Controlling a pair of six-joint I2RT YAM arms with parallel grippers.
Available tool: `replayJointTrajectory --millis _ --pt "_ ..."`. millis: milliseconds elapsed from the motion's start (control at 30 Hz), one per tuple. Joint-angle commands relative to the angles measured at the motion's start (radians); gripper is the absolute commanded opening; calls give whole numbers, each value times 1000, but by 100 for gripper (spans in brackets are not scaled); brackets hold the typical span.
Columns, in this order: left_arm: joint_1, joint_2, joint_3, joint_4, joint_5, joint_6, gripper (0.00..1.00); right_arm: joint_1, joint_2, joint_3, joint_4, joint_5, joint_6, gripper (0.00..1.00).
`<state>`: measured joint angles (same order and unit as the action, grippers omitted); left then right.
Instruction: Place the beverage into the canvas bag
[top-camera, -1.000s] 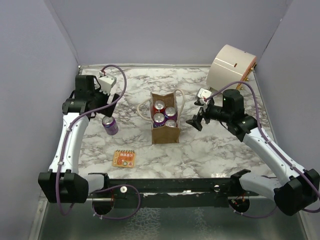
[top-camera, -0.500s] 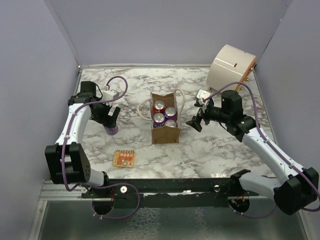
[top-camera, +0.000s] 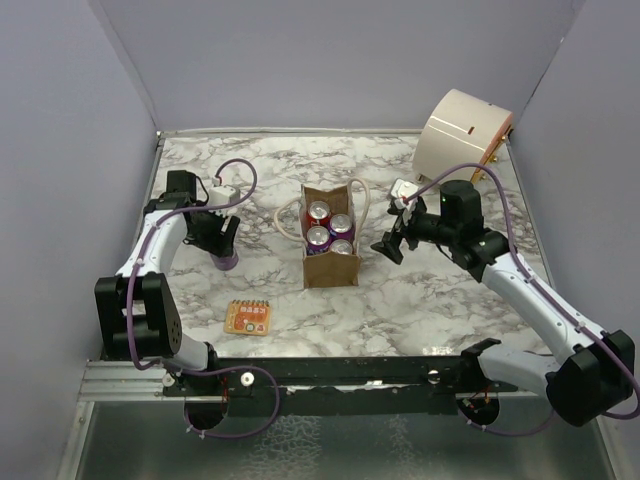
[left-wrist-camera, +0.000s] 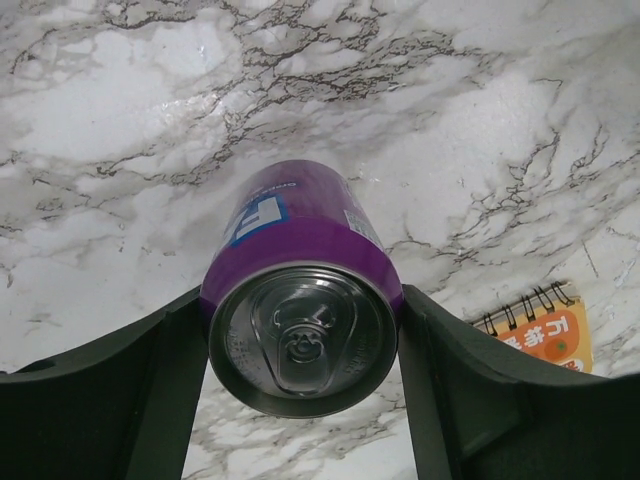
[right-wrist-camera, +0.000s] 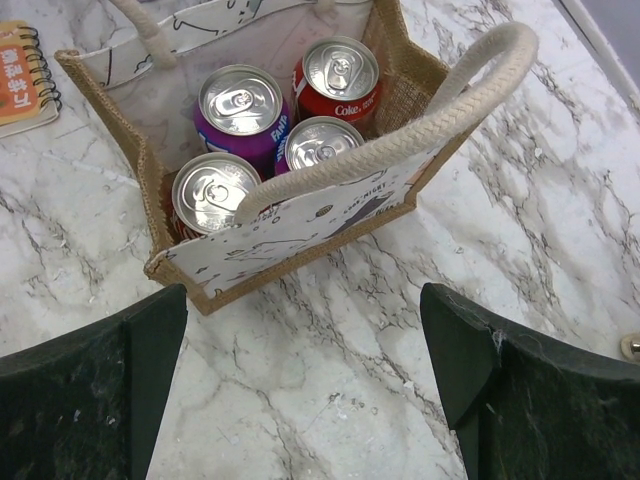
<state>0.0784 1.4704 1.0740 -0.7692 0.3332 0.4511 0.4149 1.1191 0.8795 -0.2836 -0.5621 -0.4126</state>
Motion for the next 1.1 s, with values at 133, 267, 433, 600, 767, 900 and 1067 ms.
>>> replayJointTrajectory --millis 133,267,433,600,767,900,1067 --pt "3 -17 1 42 65 -23 49 -4 18 -9 27 12 -2 100" --pt "0 -57 24 35 46 -19 34 -4 26 -8 27 8 -1 100" --pt "-18 -115 108 9 53 -15 17 -4 34 -7 22 -18 -4 100" --pt "-59 -148 237 -9 56 -17 0 -4 33 -4 17 -57 -5 100" --pt "-109 -146 404 -1 62 -30 0 -4 50 50 4 -78 8 99" --pt "-189 -132 496 29 96 -51 0 -1 99 111 -20 -105 -11 96" --pt "-295 -97 578 83 100 -81 0 -1 137 145 32 -127 68 95"
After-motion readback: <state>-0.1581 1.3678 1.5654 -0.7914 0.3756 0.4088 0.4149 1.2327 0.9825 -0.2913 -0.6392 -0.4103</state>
